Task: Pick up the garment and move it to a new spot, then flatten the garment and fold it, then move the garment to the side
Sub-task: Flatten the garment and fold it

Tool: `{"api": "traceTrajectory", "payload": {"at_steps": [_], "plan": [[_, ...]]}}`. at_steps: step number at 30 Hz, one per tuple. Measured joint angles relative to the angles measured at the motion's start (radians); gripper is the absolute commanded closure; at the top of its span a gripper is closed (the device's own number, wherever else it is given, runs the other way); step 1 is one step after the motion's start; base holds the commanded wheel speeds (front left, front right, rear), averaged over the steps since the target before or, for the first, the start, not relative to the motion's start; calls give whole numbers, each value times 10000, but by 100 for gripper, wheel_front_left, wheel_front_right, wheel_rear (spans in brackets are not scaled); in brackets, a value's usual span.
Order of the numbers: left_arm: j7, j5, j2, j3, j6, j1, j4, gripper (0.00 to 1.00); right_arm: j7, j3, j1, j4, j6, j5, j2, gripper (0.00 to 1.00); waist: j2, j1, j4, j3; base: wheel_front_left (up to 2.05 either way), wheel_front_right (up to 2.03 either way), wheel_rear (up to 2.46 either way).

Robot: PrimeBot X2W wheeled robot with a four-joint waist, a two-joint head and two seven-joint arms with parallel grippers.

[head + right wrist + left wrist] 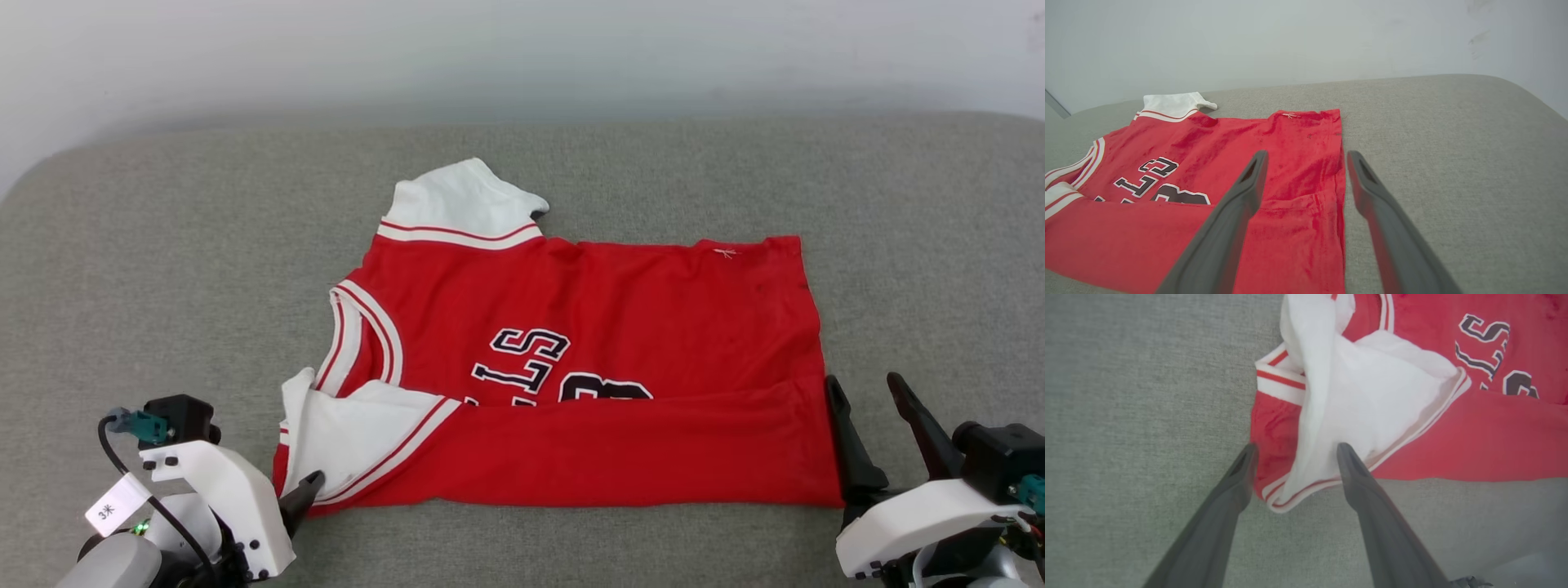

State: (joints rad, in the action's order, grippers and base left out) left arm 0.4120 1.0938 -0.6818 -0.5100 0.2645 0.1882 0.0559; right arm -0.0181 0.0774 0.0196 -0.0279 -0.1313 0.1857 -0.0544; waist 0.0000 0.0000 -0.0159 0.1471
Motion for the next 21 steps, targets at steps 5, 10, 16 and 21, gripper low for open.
{"api": "traceTrajectory", "payload": {"at_steps": [5, 10, 16, 21], "plan": [[267, 8, 100, -151, -48, 231, 650, 0, 4, -38, -235, -12, 0, 86, 6, 0, 0, 0, -136, 484, 0, 0, 0], [487, 4, 263, -399, -443, 563, 1225, 0, -4, 46, -378, 98, 2, 174, 15, 0, 0, 0, -241, 820, 0, 0, 0], [391, -13, 431, -558, -928, 766, 1641, 100, -79, 313, -517, 339, 0, 276, -25, 0, 0, 0, -258, 706, 0, 0, 0], [12, -353, 537, -688, -932, 702, 1446, 100, -598, 721, -535, 709, 0, 639, -353, 0, 0, 1, -183, 393, 0, 0, 0]]}}
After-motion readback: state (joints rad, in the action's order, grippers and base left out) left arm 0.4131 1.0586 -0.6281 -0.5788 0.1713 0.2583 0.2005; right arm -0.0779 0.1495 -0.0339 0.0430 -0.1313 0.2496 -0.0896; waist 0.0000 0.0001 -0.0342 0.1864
